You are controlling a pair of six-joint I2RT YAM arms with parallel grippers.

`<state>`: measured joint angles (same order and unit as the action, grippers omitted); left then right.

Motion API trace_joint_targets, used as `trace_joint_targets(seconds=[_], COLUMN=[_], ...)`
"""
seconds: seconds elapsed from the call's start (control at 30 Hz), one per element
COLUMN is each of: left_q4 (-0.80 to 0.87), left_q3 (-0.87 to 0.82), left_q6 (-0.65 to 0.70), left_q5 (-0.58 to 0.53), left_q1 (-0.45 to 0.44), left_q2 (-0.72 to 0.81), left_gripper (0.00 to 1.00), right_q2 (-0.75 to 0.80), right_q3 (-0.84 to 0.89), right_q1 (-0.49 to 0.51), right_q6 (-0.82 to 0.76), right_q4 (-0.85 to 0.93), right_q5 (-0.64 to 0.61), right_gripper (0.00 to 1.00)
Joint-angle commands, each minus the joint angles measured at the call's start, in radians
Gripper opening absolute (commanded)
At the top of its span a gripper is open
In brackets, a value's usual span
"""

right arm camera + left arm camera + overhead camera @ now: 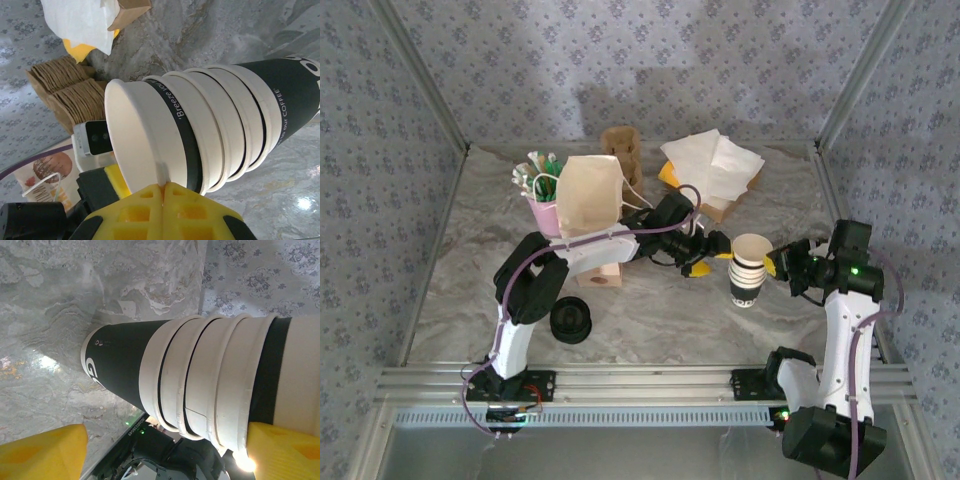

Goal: Pack the takeout coffee

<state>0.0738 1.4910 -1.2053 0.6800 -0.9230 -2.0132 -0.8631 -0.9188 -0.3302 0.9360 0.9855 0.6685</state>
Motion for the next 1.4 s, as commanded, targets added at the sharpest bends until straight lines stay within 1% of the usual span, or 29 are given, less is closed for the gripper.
trace_joint_targets(seconds=[0.0,0.23,0.63,0.77,1.0,1.23,1.37], left_q4=[0.032,0.071,0.16,0.171,0.208,0.281,0.322], left_q3=[0.006,0.044,0.167,0.167,0.2,0.245,0.271], left_q6=[0.031,0.057,0.117,0.125,0.154,0.189,0.211], left_q5=[-0.004,-0.005,-0.013,-0.013,-0.024,-0.085,-0.123], left_q1=[-0.008,-0.009,-0.009,-0.007,-0.005,0.004,0.013], left_q2=[0.01,0.018,0.022,0.022,0.038,0.074,0.101], left_gripper=[0.81,0.82,0.84,0.84,0.84,0.92,0.95], right_q2=[0.016,0.03,0.076,0.084,0.087,0.078,0.072], right_q3=[-0.005,-0.011,0.0,0.008,-0.039,-0.126,-0.171], right_q1=[-0.007,-0.009,-0.027,-0.029,-0.032,-0.036,-0.044], right_q6=[0.015,0.002,-0.033,-0.038,-0.021,-0.018,0.0], right_q4=[-0.026,-0.004,0.03,0.025,0.018,0.052,0.054], right_q5=[0.049,0.033,0.032,0.032,0.036,0.017,0.019], right_gripper=[0.0,0.0,0.0,0.0,0.0,0.0,0.0])
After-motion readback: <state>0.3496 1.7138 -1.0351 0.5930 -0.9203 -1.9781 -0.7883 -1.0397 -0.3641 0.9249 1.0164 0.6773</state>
